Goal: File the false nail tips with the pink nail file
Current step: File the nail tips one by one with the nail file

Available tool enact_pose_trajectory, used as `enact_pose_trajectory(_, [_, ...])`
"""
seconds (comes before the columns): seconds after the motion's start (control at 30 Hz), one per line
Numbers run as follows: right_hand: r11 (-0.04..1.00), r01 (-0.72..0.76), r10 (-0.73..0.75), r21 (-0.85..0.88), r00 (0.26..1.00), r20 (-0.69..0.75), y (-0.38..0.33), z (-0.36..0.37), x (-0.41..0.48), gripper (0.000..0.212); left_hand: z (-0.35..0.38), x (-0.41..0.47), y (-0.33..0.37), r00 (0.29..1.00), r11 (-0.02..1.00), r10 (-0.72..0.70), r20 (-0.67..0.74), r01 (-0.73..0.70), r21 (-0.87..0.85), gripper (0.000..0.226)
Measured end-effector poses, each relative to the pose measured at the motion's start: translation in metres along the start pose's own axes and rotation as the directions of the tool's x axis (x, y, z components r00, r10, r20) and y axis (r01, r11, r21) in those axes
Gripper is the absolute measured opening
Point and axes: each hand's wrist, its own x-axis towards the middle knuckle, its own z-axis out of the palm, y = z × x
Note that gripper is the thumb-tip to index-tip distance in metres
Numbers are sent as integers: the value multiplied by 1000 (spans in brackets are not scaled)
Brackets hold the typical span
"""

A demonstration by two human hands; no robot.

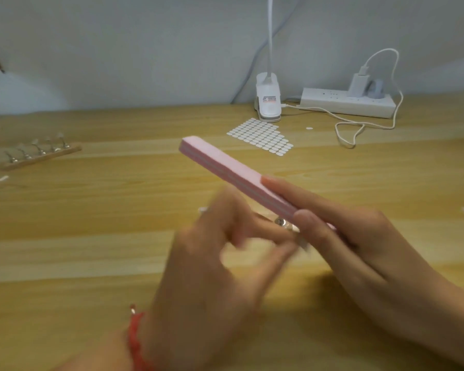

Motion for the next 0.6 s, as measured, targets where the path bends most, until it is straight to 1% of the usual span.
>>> enact_pose_trajectory(0.03, [1000, 18, -18, 1, 1000, -18, -1, -2, 5, 37, 4, -2, 3, 996, 996, 72, 60, -75, 40, 48])
enact_pose_trajectory(0.07, [999, 25, -23, 49, 999, -49, 0, -4, 8, 39, 5, -6, 4, 988, 992, 121, 97, -124, 27, 45])
enact_pose_trajectory(0.1, [990, 10, 4, 144, 995, -98, 1, -6, 9, 39, 6, -10, 4, 985, 987, 159, 67, -158, -25, 45])
enact_pose_trajectory(0.13, [969, -32, 66, 246, 990, -129, 4, -11, 8, 40, 4, -9, 4, 991, 991, 126, 35, -124, -60, 46])
enact_pose_trajectory(0.17, [937, -57, 113, 343, 983, -147, 2, -13, 7, 43, 1, -6, 2, 998, 991, 60, 19, -58, -124, 48])
enact_pose_trajectory(0.2, [903, -82, 158, 423, 977, -147, -2, -15, 8, 44, -2, -4, -1, 999, 980, -35, -2, 34, -197, 49])
enact_pose_trajectory(0.27, [841, -139, 230, 522, 967, -112, -6, -15, 9, 39, -4, 1, -2, 969, 907, -246, 7, 233, -350, 51])
enact_pose_trajectory(0.3, [811, -163, 255, 562, 963, -88, -7, -15, 10, 36, -4, 2, -3, 946, 861, -324, 25, 306, -405, 53])
enact_pose_trajectory(0.37, [776, -224, 312, 590, 949, -50, -7, -14, 11, 40, -4, 3, -5, 900, 769, -432, 56, 400, -499, 61])
enact_pose_trajectory(0.43, [775, -271, 347, 571, 937, -27, -9, -13, 10, 54, -4, 5, -5, 871, 702, -483, 88, 445, -557, 60])
enact_pose_trajectory(0.53, [820, -257, 310, 511, 950, -19, -16, -11, 8, 58, -4, 5, -4, 849, 661, -514, 127, 486, -572, 60])
enact_pose_trajectory(0.6, [842, -258, 292, 473, 956, 2, -20, -8, 8, 60, -3, 4, -6, 842, 666, -521, 140, 503, -551, 54])
